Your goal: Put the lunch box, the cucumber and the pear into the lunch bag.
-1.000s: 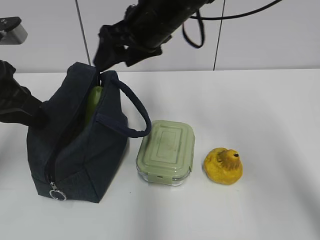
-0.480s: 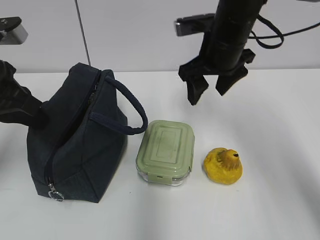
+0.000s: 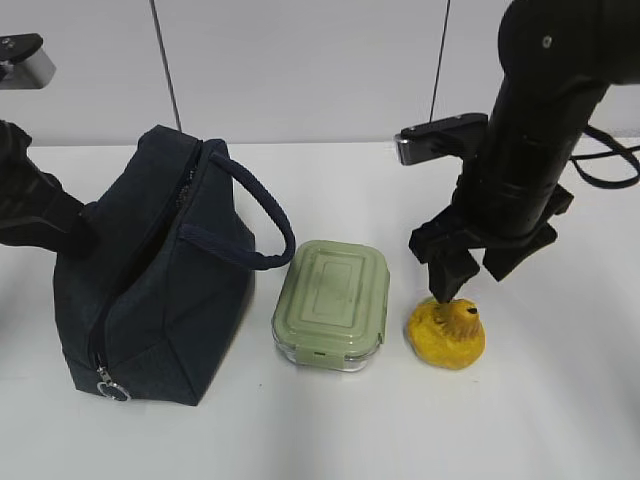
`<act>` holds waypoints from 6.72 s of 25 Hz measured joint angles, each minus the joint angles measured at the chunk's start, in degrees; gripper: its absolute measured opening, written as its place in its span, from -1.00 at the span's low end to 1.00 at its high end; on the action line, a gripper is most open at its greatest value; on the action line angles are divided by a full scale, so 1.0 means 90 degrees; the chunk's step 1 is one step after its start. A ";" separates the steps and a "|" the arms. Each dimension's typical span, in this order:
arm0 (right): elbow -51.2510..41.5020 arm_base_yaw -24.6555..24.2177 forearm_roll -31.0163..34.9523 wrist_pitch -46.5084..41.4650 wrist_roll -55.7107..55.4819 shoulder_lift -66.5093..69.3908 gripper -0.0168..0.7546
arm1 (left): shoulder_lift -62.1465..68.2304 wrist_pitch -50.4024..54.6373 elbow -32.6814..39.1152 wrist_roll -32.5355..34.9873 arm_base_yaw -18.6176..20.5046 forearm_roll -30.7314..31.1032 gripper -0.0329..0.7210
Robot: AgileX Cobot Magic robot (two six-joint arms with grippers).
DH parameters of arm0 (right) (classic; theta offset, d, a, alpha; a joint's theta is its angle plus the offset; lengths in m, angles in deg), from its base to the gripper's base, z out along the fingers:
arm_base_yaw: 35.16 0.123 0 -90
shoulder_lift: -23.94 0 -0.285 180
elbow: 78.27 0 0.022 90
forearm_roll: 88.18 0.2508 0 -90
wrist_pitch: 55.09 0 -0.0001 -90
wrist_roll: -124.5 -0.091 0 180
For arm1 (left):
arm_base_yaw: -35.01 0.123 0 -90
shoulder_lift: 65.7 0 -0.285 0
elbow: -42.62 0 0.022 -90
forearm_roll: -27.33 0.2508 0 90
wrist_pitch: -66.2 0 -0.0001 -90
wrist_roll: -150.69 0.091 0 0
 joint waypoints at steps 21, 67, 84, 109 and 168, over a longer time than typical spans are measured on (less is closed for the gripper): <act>-0.0458 0.0000 0.0270 0.0670 0.0126 0.0357 -0.46 | 0.0000 0.0000 0.0000 0.0000 0.0000 0.0005 -0.91; 0.2569 0.0993 0.3619 0.0892 0.2807 0.0721 0.42 | 0.0000 -0.0006 0.0000 0.0000 0.0000 0.0020 -0.91; -0.2433 -0.1408 0.8706 0.2067 0.5380 0.0228 0.39 | 0.0000 -0.0006 0.0000 0.0000 0.0000 0.0046 -0.91; -0.2445 -0.1408 1.0824 0.1192 0.7204 0.1746 0.36 | 0.0000 -0.0006 0.0000 0.0000 0.0000 0.0051 -0.91; 0.1726 0.0817 0.4677 0.2276 0.2673 0.1085 -0.03 | 0.0000 -0.0035 0.0000 0.0000 0.0000 0.0115 -0.91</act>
